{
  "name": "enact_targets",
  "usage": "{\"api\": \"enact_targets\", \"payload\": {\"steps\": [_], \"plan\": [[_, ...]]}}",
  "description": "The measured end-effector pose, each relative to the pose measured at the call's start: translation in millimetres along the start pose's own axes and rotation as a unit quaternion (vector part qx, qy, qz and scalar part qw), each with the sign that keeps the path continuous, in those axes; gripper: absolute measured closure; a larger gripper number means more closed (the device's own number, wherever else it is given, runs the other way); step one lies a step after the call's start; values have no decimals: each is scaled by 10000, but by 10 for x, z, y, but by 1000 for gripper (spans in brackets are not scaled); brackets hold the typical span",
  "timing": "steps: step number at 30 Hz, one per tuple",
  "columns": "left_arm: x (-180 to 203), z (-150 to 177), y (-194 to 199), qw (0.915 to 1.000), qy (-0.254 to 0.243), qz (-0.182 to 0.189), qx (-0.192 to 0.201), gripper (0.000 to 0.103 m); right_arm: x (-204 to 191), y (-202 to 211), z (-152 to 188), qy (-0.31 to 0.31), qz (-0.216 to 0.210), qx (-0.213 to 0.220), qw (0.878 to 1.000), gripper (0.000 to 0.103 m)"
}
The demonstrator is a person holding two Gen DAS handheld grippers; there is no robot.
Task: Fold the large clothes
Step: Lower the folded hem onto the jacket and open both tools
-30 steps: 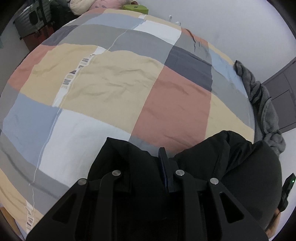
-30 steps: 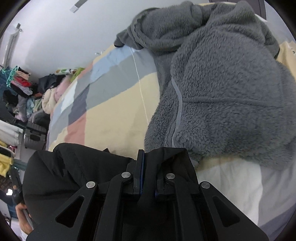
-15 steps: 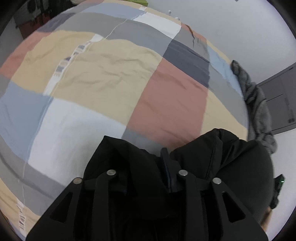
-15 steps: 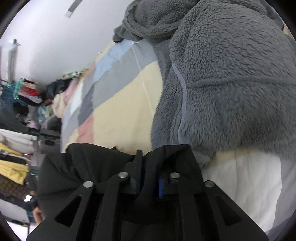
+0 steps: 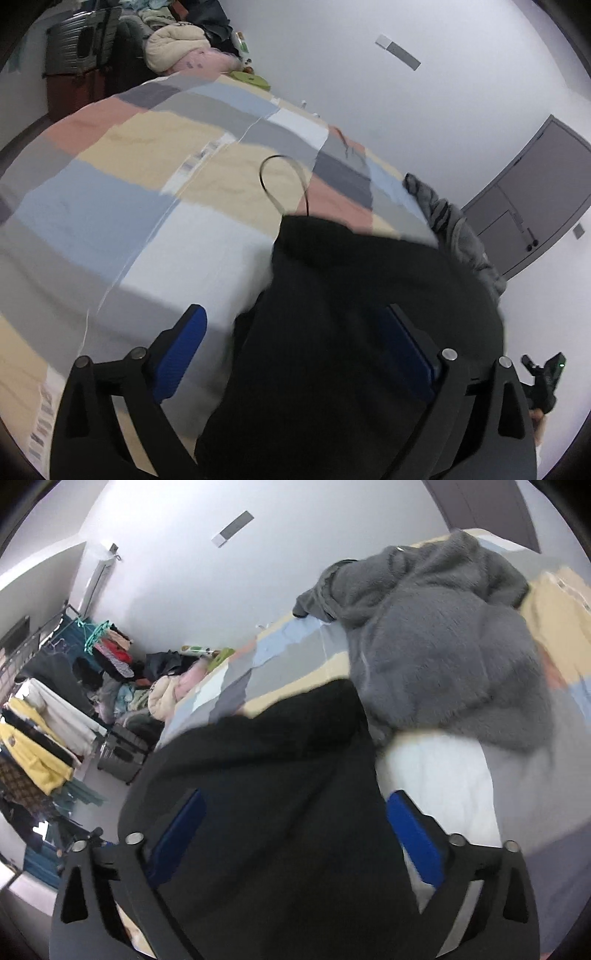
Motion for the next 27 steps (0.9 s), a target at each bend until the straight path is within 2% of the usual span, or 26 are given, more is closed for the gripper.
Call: {"api": "enact_targets", "payload": {"steps": [5,7,9,10,11,12,13,14,15,16,17,18,21,24,27], "plan": [[142,410,-125,9997,-193,120,67,8,168,-21,315,119,151,-202,9996,1],[180,476,-83,9991,-191,151,338,9,202,-44,363,113,165,-233,9995,1],[208,458,-32,9987,-242,96,434,13,180,-90,459,259,110,-330,9991,2],[257,451,11,9974,-353,246,571,13,146,-113,506,350,86,-372,9987,3],[274,458,18,9971,-401,297,575,15,112,-125,544,430,58,-434,9981,11],[273,467,-3,9973,-455,257,513,24,46,-141,552,566,9,-454,9974,26],[275,469,-4,9973,-497,217,490,35,-45,-134,558,793,-15,-429,9959,34],[302,463,6,9971,-542,231,487,41,-99,-96,592,1027,18,-389,9939,50],[341,471,37,9964,-629,254,502,53,-166,-87,601,1224,65,-352,9918,67],[374,482,77,9956,-728,248,540,65,-212,-75,602,1362,143,-288,9902,75],[415,502,139,9936,-924,196,614,70,-247,-41,607,1430,233,-191,9893,87],[437,522,188,9921,-1041,171,675,80,-265,-14,614,1452,262,-141,9889,92],[434,589,340,9901,-1099,262,836,92,-292,85,647,1640,505,74,9851,96],[393,634,423,9902,-1038,268,898,94,-318,195,658,1793,686,260,9811,98],[340,678,393,9922,-957,189,772,95,-277,258,666,1935,940,355,9759,99]]}}
Point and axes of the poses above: each gripper's, at about its wrist camera, not at the fingertips, and y roughly against the way its jaws point, x to its right, z to its underside, the point moved 8 cm from there along -y, roughly the way its jaws point, and after that the axes turned 8 degrees about -y, right-handed, at the moved point
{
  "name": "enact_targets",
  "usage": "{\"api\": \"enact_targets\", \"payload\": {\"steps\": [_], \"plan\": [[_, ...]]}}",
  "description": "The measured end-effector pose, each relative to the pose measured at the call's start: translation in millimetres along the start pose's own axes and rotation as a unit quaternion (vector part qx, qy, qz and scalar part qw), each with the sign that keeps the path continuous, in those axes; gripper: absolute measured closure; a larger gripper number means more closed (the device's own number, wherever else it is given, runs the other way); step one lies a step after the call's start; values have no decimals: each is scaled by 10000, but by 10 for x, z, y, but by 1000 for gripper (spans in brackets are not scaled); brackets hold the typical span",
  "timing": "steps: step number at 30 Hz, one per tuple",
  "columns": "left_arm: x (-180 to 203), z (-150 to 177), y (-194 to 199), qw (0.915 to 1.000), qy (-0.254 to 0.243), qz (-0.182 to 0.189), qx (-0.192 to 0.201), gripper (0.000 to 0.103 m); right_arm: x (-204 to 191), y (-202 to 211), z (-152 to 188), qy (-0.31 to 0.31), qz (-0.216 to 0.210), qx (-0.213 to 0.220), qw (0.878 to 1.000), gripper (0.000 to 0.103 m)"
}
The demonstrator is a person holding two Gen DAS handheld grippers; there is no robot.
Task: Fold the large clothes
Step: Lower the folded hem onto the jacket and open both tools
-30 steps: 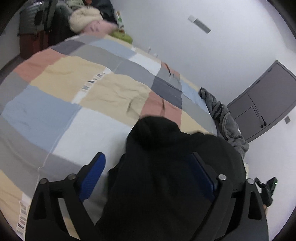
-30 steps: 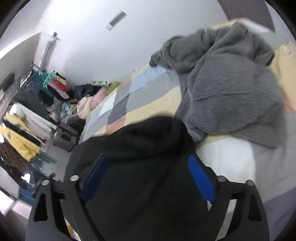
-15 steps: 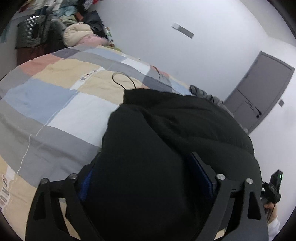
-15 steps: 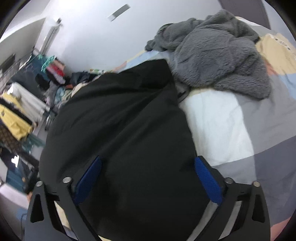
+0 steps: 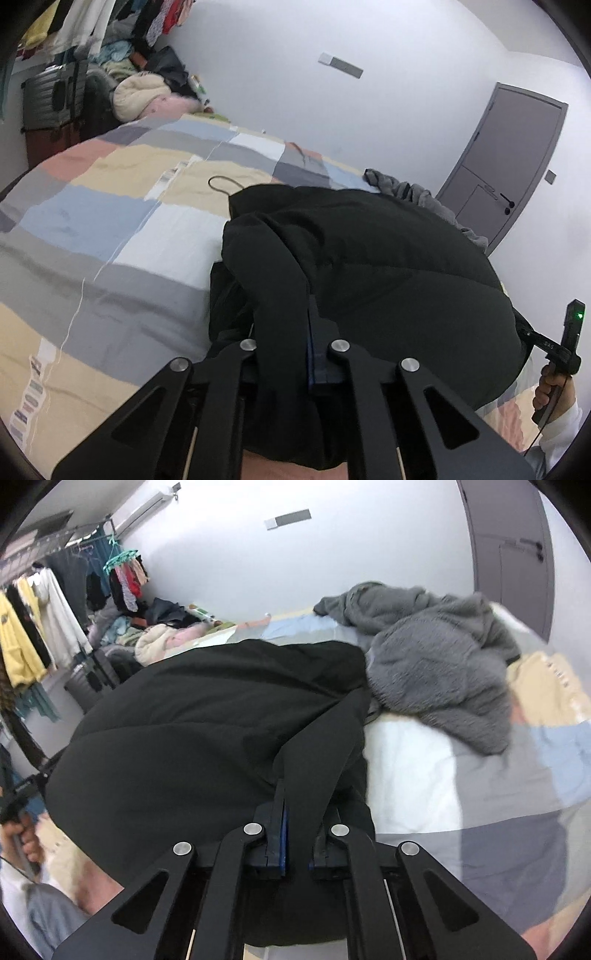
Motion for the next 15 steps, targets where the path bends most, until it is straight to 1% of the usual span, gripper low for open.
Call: {"api": "enact_targets", "payload": {"steps": [2,4,7,10,12,15], "plan": [[13,66,-13,9999,-25,-83,-126,95,58,-55,47,9,114,-83,9999,99],[20,136,-54,9993,-85,-206,-300,94,124,-186,121,49,240,-307,9992,99],[27,210,-152,9976,-222,-390,-536,94,119,-368,240,188,420,-643,9969,99],[14,287,-261,9954,-284,-468,-786,93,168,-496,296,202,583,-789,9950,99],[2,325,-281,9950,-261,-455,-847,92,199,-540,326,131,615,-839,9945,99],[-9,316,-257,9952,-242,-481,-811,88,220,-538,305,-45,583,-826,9949,99]]}}
Point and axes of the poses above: each gripper's, at about its wrist camera, not at the fingertips, and y roughly against the way its jaws point, x to its right, z to its underside, the point moved 8 cm from there along -y, roughly the way its jaws point, and after that the axes turned 8 degrees about -y, right-handed, at the moved point
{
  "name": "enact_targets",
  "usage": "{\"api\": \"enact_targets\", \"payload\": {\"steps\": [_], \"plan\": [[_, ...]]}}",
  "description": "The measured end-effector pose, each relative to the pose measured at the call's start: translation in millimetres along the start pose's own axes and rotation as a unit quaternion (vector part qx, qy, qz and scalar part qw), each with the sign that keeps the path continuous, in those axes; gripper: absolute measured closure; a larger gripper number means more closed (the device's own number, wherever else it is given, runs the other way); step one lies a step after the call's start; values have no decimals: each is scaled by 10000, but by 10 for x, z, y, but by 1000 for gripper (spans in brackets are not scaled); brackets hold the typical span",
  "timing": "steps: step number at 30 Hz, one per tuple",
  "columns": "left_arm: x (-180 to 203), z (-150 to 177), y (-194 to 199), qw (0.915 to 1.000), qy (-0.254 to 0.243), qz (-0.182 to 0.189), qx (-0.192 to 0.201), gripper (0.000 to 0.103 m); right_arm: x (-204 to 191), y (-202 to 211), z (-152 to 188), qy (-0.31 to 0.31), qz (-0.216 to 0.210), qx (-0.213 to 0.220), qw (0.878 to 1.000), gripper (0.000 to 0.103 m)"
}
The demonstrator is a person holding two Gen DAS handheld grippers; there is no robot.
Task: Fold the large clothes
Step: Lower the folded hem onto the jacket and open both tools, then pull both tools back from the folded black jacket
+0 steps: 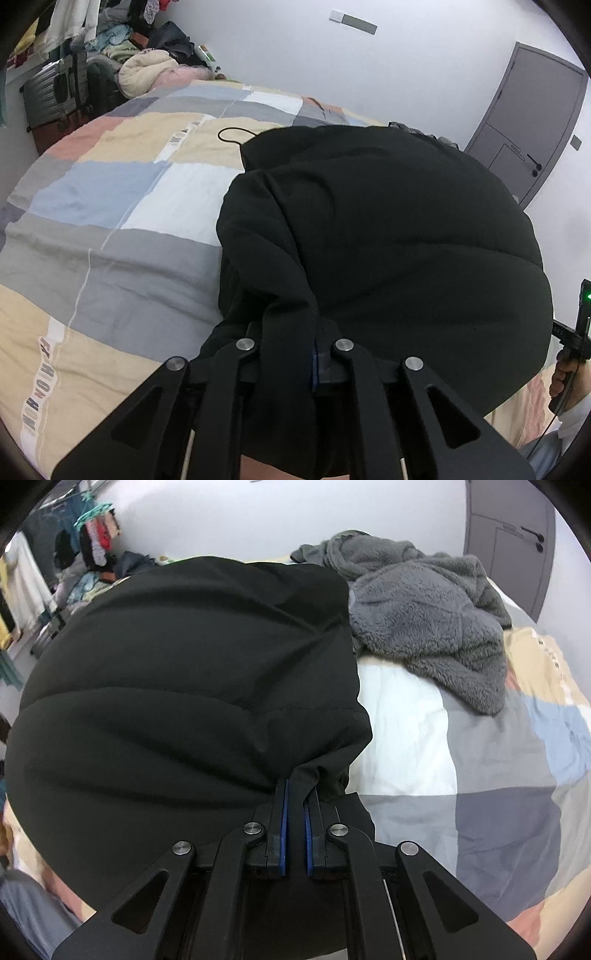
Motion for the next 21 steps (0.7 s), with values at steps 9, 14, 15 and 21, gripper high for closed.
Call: {"api": "enact_targets", "payload": {"steps": [9,14,15,21], "plan": [[9,-39,333,9994,310,-140,-92,61,-13,511,-53,-126,-245,322,9991,55],[184,-91,489,9996,222,-90,-178,50,-141,964,-201,-115,-397,770,9962,40],[224,-91,497,9995,215,-28,-221,44,-178,1050,-237,-113,-454,854,9952,37],[191,93,359,9981,213,37,-578,27,-426,1610,-428,17,-671,1315,9890,24]]}}
Point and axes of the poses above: each gripper's, at about its wrist camera, not at the fingertips, and y roughly against the way its jaws point, x to its right, z to its underside, the point moved 8 cm from there along -y, roughly the way its jaws point, and after that the axes turned 8 degrees about -y, right-handed, at the moved point
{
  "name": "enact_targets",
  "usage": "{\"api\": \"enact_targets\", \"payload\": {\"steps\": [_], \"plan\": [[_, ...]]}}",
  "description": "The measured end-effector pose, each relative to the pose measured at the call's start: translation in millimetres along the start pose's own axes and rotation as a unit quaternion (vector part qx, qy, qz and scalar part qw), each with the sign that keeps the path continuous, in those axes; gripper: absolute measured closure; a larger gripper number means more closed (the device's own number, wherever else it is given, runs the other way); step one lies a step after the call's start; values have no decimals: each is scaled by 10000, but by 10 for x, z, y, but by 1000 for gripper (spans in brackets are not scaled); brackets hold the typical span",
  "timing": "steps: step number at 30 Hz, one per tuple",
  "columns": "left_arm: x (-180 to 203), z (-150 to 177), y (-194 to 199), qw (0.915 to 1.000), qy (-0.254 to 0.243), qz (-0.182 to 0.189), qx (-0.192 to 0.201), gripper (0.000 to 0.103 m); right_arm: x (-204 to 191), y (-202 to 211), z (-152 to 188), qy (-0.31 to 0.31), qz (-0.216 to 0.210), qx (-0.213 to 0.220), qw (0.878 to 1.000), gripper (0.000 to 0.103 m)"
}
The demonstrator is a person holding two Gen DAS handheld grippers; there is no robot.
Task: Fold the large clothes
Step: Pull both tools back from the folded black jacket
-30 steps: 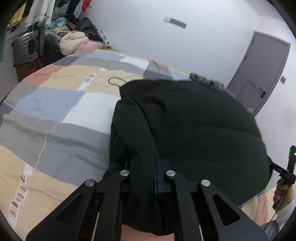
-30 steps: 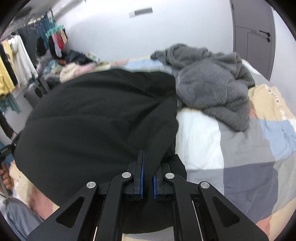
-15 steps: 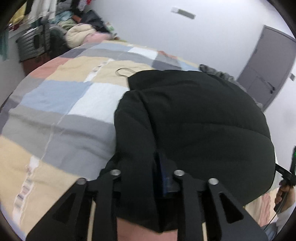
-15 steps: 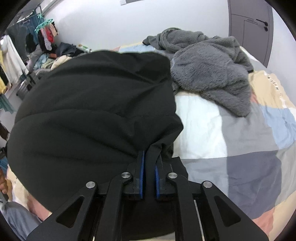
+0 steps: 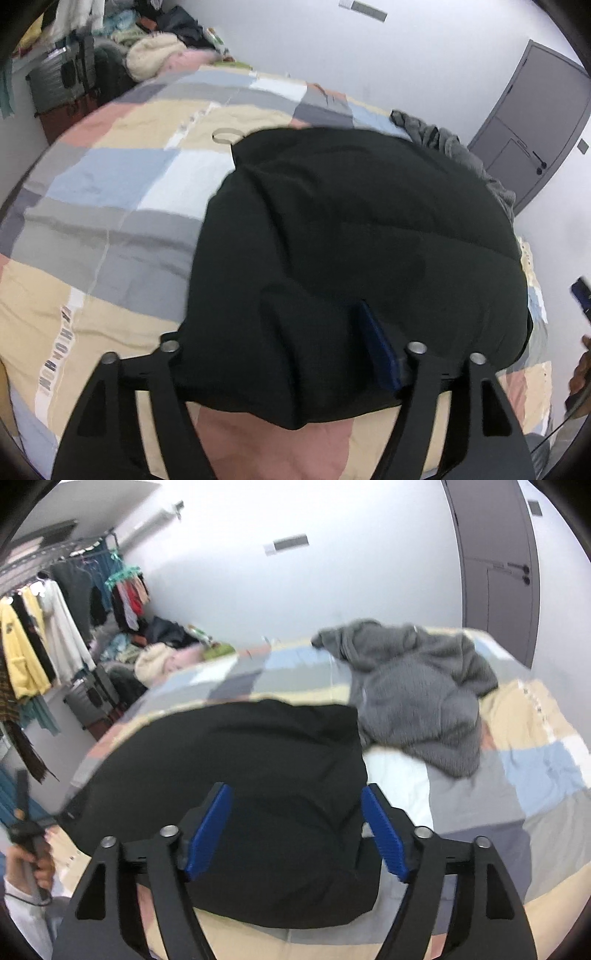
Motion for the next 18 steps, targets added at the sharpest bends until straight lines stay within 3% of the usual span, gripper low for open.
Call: {"api": "enact_targets", "payload": {"steps": [4,10,18], "plan": [[-197,98,-33,9998,146,-110,-70,16,-53,153,-88,90,-13,100,9999,24],[-386,96,255,9983,241,-531,56,15,-55,325,-155,-32,-37,178,9998,24],[67,-391,1399,9930,-48,-381,1116,11,-460,952,-570,130,-316,797,9962,15]]}}
Point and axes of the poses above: each gripper's, at about its wrist camera, not at the fingertips, and y roughly against the way its jaws point, x to its right, z to its underside, the point moved 8 cm from there along -y, roughly the way its jaws point, and after that the axes turned 8 degrees about -y, right-handed, at the moved point
